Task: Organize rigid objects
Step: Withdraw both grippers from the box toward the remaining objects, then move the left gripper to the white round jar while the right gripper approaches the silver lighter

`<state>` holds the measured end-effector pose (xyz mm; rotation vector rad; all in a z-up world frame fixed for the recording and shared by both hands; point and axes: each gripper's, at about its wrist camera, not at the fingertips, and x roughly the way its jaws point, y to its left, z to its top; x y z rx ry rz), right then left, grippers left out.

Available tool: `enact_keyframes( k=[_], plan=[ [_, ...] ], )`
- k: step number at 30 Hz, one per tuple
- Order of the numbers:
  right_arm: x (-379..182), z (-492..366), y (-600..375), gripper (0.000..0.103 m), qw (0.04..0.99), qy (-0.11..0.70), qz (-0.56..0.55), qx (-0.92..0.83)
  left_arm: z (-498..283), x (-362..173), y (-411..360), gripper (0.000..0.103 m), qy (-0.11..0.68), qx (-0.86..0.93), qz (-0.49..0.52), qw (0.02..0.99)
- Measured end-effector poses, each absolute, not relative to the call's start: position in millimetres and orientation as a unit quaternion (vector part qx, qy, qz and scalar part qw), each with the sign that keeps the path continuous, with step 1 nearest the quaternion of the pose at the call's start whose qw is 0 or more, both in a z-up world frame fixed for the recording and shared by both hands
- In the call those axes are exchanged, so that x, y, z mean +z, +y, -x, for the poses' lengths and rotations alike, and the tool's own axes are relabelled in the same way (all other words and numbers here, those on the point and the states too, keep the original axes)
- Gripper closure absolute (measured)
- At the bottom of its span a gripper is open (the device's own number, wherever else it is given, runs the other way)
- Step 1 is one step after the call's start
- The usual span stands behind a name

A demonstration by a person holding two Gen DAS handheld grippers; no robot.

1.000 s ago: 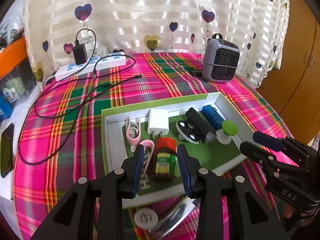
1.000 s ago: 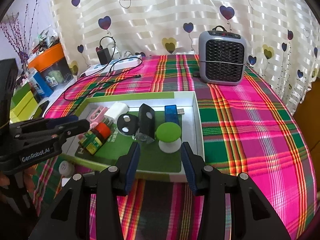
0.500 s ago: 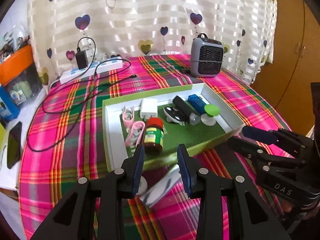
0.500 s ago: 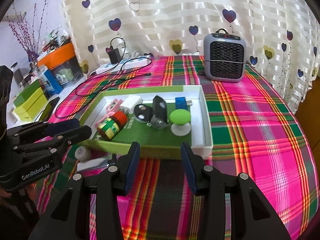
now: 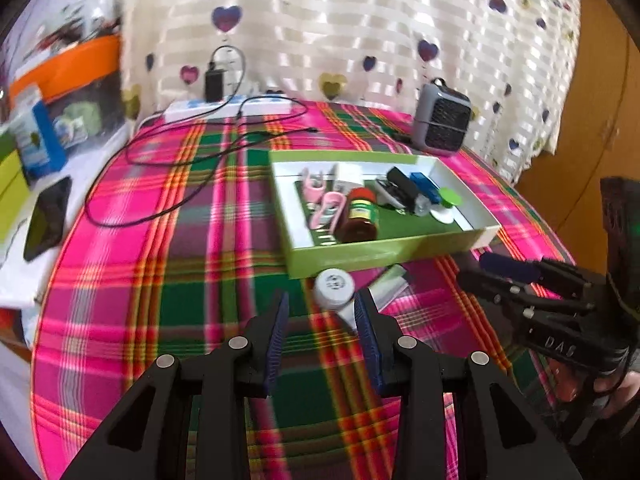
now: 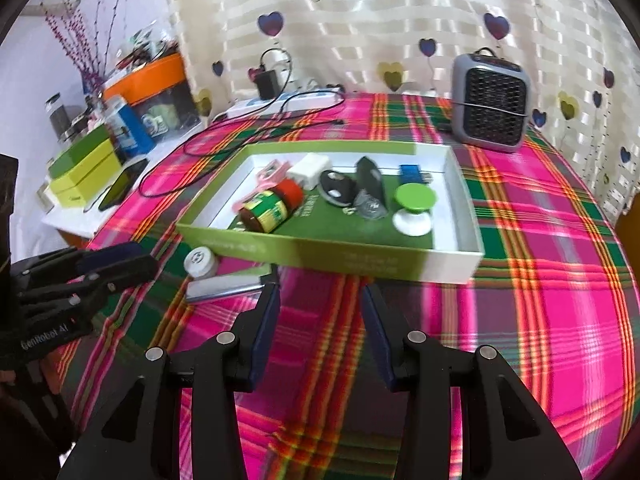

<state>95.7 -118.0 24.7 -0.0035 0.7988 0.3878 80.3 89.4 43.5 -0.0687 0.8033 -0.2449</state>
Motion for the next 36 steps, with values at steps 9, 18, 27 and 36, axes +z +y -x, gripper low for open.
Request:
enact_keyframes(
  k=[9, 18, 27, 36],
  plan=[
    [15.3, -99.6, -100.1, 0.060, 0.891, 0.403, 0.015, 0.208, -97.7, 24.6, 93.9, 0.070, 0.419, -0.144, 0.050, 0.895],
    [15.2, -104.4, -97.2, 0.060, 0.890, 0.406, 0.018, 0.204, -119.3, 20.7, 78.3, 0.070, 0.430, -0.166, 0.047, 0.886],
    [15.1, -108.1, -97.9, 0.060, 0.891, 0.407, 0.016, 0.201, -133.6, 15.7, 59.1, 0.070, 0.447, -0.166, 0.009, 0.879],
    [15.2, -108.8, -104.3, 0.060, 0.893, 0.407, 0.006, 0.193, -138.0, 10.1, 62.8, 0.070, 0.456, -0.164, 0.039, 0.874]
  ],
)
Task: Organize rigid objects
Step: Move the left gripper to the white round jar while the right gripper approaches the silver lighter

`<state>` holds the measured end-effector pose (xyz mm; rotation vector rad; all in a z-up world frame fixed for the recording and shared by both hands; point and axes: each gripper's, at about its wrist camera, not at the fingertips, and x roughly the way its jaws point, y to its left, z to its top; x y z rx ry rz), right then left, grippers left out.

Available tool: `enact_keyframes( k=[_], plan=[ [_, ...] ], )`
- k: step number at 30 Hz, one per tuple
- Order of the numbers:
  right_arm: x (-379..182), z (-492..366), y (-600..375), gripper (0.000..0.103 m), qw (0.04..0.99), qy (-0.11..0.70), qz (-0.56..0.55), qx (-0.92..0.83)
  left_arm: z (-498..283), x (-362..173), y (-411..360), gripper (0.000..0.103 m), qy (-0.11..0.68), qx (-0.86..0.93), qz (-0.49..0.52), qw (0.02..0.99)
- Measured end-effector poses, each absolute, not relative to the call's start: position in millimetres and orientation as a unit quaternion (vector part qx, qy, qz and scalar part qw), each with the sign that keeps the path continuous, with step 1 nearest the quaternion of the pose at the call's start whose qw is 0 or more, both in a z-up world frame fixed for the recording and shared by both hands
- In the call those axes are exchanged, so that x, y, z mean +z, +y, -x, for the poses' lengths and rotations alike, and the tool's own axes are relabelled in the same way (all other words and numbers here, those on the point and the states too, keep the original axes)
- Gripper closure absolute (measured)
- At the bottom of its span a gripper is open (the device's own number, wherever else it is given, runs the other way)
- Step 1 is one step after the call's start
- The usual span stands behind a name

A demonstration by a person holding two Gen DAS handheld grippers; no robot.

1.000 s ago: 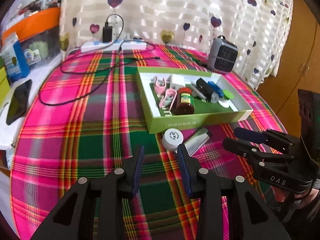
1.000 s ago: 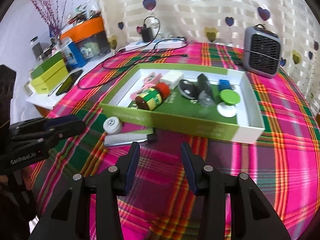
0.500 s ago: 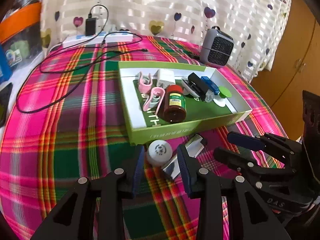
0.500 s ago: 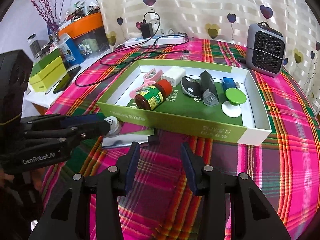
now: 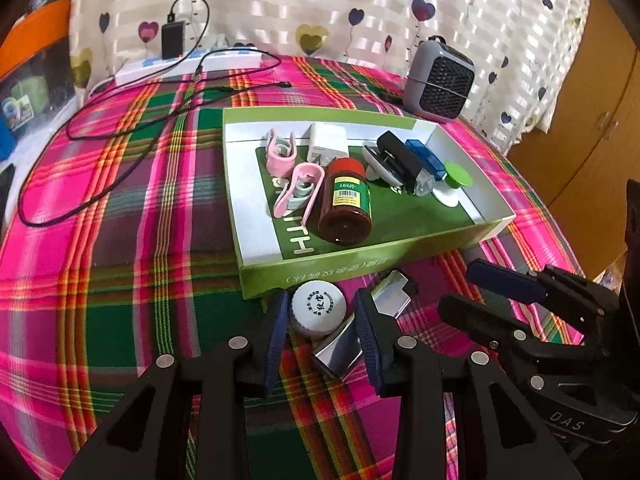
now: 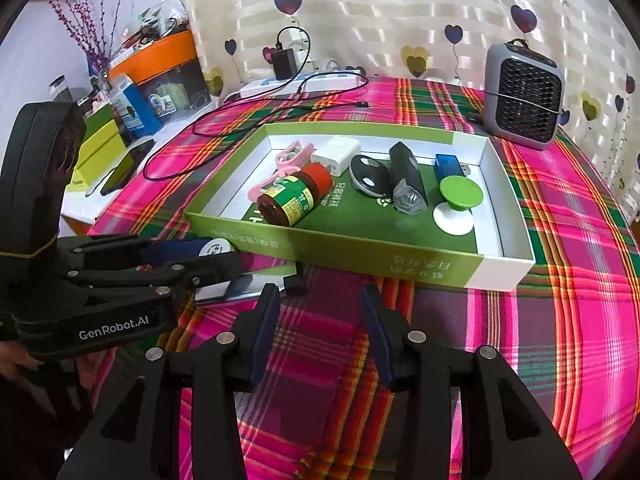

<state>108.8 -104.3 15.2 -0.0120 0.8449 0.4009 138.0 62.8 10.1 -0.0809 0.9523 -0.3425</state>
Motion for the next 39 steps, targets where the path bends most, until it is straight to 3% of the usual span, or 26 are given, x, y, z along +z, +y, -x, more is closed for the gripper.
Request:
enact_keyframes(
  k=[32, 39],
  plan=[
    [19.5, -103.3, -136.9, 0.059, 0.903, 0.403, -0.025, 0.145, -106.2, 5.3, 20.2, 0.073, 0.473, -0.277, 0.081, 0.832],
    [18.6, -100.1, -133.9, 0.059, 0.900, 0.405, -0.024, 0.156, -103.4, 15.9, 41.9, 0.073, 0.454, -0.240, 0.078, 0.854]
  ],
)
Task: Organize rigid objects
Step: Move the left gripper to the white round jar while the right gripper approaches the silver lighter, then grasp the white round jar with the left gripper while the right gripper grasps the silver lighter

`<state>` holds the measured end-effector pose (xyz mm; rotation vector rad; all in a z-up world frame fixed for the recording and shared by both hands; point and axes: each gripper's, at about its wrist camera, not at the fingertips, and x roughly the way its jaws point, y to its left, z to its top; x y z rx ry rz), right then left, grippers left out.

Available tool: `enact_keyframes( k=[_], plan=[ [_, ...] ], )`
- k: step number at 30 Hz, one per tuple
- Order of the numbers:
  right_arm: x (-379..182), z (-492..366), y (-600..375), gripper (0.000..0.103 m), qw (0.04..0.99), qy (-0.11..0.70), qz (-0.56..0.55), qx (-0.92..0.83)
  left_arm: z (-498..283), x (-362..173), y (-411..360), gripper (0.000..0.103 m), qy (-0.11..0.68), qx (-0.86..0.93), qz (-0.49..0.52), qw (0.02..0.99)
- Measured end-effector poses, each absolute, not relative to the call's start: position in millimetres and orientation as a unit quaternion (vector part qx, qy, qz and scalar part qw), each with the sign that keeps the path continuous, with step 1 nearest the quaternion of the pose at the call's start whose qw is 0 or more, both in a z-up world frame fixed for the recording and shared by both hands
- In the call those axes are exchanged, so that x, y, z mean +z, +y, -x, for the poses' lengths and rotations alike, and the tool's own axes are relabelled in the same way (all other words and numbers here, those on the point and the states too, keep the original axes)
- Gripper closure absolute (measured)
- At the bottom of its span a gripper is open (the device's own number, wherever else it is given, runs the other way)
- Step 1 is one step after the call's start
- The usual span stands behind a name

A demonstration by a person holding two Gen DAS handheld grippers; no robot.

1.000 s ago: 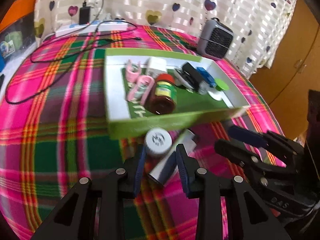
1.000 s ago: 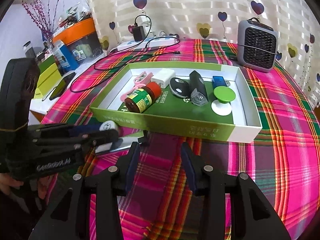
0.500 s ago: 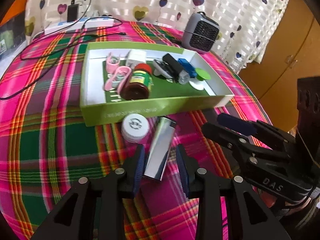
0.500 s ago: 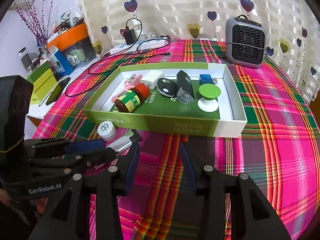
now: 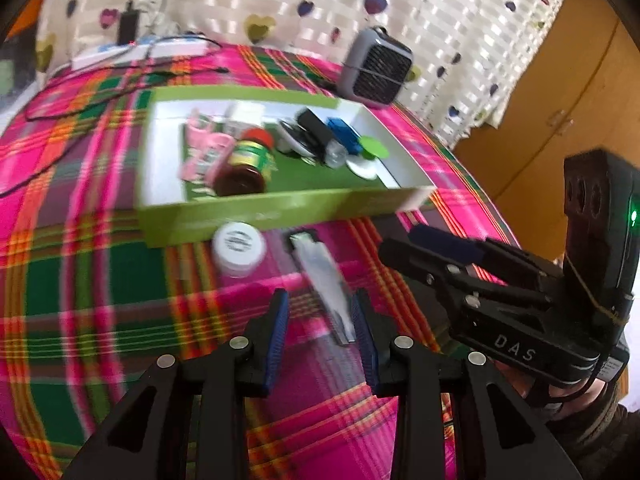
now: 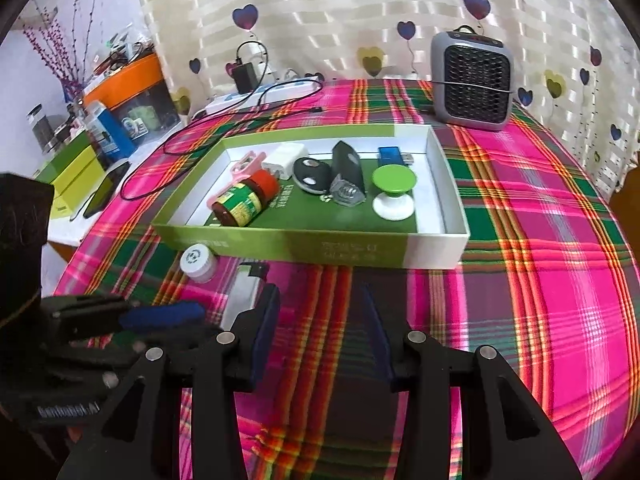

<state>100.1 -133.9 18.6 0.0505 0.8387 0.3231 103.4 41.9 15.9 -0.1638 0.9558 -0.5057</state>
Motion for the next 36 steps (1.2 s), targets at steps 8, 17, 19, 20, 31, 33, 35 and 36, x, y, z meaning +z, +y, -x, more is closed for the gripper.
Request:
enact_keyframes(
  k=[8, 17, 19, 20, 31, 33, 35, 36],
  plan=[
    [13.2, -94.4, -114.4, 0.060, 0.888, 0.415, -0.019, 0.198, -100.3, 27.7, 72.5, 0.073, 0.429, -0.195, 0.087, 0.878],
    [3.8, -93.9, -84.8, 0.060, 0.880, 0.431, 0.025, 0.198, -112.0, 24.9, 72.5, 0.072, 0.435, -0.186, 0.082, 0.877],
    [2.0, -92.6, -77.9, 0.060, 0.883, 0.429, 0.053, 0.185, -114.1, 23.1, 69.3, 0.072, 0.437, -0.187, 0.075, 0.876],
    [1.5, -92.0, -75.6, 0.060, 0.883, 0.428, 0.063, 0.182, -115.2, 22.1, 67.4, 0.072, 0.439, -0.189, 0.073, 0.875],
    [-0.3, -91.6, -76.1, 0.060, 0.886, 0.422, 0.076, 0.178, -124.9, 21.1, 55.4, 0.070, 0.442, -0.183, 0.059, 0.876],
    [-0.2, -90.9, -76.6, 0.060, 0.886, 0.422, 0.075, 0.179, -126.1, 20.8, 54.1, 0.070, 0.443, -0.180, 0.056, 0.876],
    [0.2, -90.4, -76.9, 0.064, 0.886, 0.421, 0.076, 0.177, -127.6, 19.6, 53.6, 0.070, 0.446, -0.176, 0.054, 0.876],
    [0.4, -90.4, -77.7, 0.068, 0.887, 0.421, 0.077, 0.174, -128.6, 18.6, 53.5, 0.070, 0.447, -0.175, 0.053, 0.876]
  ],
)
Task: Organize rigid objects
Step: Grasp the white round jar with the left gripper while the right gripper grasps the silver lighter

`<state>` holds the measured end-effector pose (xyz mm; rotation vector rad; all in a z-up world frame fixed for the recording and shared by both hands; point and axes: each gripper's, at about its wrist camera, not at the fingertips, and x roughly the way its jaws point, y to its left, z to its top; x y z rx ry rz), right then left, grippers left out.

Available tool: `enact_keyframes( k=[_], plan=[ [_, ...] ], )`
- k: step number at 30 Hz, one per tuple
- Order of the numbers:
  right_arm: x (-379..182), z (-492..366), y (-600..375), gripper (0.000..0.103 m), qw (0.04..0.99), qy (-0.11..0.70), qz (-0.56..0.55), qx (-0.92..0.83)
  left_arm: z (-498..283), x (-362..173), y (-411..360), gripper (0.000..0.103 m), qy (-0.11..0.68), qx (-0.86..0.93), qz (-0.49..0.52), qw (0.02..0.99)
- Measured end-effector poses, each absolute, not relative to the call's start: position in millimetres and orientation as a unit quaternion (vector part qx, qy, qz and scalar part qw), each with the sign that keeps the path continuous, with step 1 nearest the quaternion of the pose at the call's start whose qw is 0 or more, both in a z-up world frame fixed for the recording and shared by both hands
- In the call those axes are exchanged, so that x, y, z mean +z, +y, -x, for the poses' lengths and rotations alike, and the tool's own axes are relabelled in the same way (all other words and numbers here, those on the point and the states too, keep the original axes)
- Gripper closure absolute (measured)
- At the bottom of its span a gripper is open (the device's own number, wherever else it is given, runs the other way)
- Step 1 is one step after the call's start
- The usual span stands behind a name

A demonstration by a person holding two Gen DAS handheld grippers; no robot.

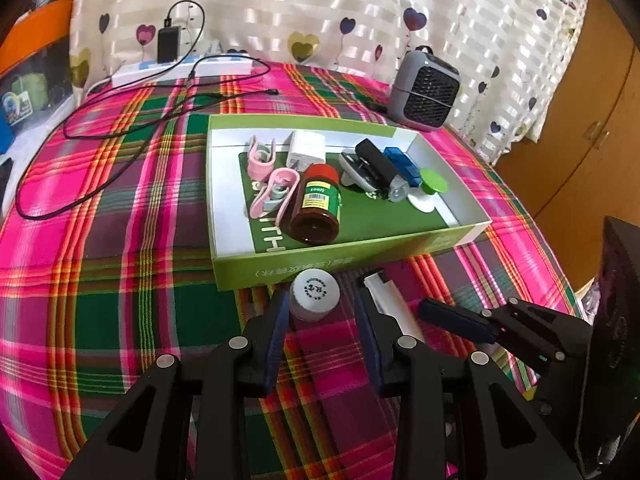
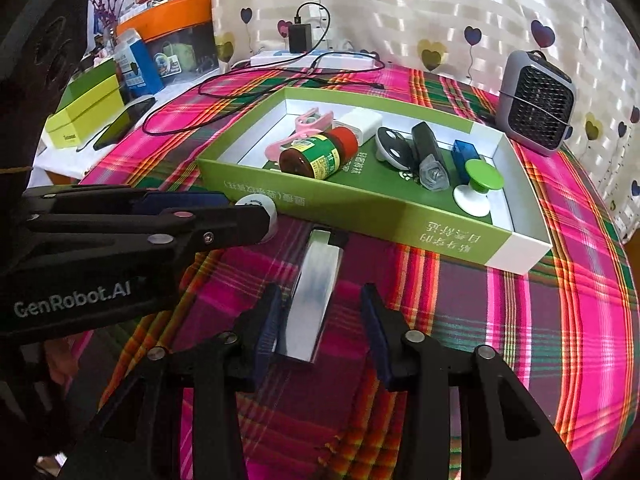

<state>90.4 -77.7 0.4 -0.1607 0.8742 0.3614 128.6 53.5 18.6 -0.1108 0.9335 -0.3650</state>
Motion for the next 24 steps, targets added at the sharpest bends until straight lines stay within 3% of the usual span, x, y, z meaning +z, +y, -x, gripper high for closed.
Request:
enact_keyframes(
  k=[2, 24],
  plan=[
    [0.7, -90.5, -81.4, 0.079, 0.888, 0.421, 0.073, 0.172, -130.0, 16.4, 53.0, 0.070, 0.451, -0.171, 0.051, 0.875],
    [1.8, -84.5, -92.7, 0.079, 0.889, 0.420, 0.075, 0.168, -142.8, 9.2, 43.8, 0.070, 0.461, -0.151, 0.047, 0.873]
  ],
)
